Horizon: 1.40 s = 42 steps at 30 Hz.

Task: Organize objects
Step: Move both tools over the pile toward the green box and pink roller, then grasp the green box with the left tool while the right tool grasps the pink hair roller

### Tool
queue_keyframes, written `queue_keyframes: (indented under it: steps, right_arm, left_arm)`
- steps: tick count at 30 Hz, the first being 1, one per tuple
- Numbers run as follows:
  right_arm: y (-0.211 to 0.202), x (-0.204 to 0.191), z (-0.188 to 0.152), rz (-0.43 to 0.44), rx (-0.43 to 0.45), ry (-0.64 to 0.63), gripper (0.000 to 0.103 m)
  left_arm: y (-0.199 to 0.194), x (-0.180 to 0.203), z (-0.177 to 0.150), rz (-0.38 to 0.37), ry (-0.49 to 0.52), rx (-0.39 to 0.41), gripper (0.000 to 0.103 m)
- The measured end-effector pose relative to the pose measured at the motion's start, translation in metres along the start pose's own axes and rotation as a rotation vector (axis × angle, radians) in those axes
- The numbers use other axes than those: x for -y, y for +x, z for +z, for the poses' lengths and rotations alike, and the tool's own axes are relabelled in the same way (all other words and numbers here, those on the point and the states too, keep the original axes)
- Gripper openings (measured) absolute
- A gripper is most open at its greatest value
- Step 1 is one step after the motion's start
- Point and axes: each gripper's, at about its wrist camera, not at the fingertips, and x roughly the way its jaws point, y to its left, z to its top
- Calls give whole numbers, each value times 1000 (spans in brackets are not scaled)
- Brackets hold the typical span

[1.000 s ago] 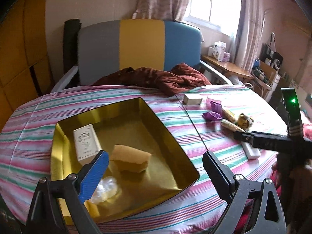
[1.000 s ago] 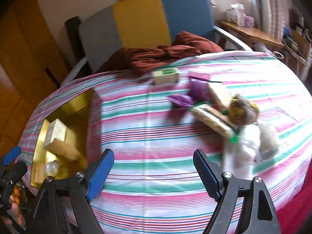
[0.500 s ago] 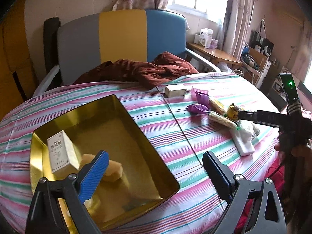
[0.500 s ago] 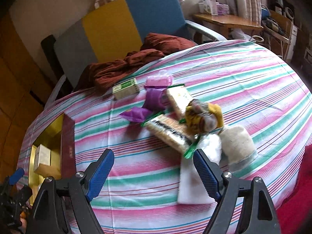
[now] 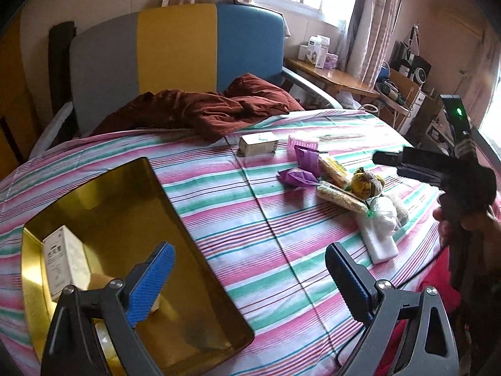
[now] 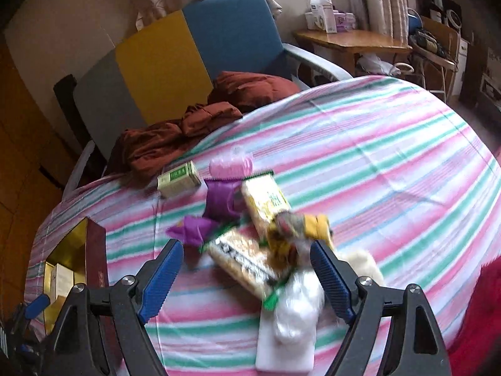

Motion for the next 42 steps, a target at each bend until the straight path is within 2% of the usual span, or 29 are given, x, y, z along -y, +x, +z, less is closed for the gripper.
queue_keyframes:
  steps: [6,16,21,22,24,26,27,28,29,30,31,33,34,36,38,39,42]
  right_arm:
    - [38,-19,30,8,-37,-43,85]
    - [146,-52,75,-138,-167,-156,85]
    - [173,-50,82,-156,-201,-137,85]
    - [177,-49,83,-144,-206,-135,82]
    - [179,-48,84,-141,-196,-135,62]
    - [175,-46,84,-122,-186,-141,60]
    - [170,-46,83,-117,-177,-148,53]
    - [163,-45,84,-108,-159,-148,36]
    - [157,-44,84,-99,-143,-143,29]
    - [148,-42,84,-84,-121,-137,27]
    - [139,-40,84,-75,-98,-143,27]
    - [135,-36,84,-41,-112,-144,27]
    - [135,-30,85,-4,-115,-112,27]
    - [137,-21,86,10,-126,-75,32]
    - [141,-12,89,-2,-128,-48,43]
    - [141,-6,90,3,-134,-18,53]
    - [134,13,95,15,-121,64,59]
  left_arm:
    - [15,4,17,-18,-16,-13,97]
    - [43,-11,52,-30,-105,-39,97]
    - [62,-23,69,-34,-175,-72,97]
    - [66,-25,73,-37,-184,-78,97]
    - [73,-26,81,-44,-200,-89,97]
    - [80,-23,89,-36,-190,-89,97]
    - [83,-22,92,-28,-180,-87,98]
    - [87,-21,96,-21,-173,-88,98]
    - [92,-20,99,-17,-171,-89,98]
    - [98,-20,103,-15,-177,-92,98]
    - [105,-20,107,-13,-186,-99,98]
    - [118,-20,113,-9,-201,-115,98]
    - [124,-20,115,-7,-214,-126,98]
    - [136,-21,119,-13,-238,-144,98]
    - [148,-21,124,-1,-256,-163,98]
    - [154,-21,128,-6,-271,-168,98]
    - [174,-19,138,12,-298,-178,98]
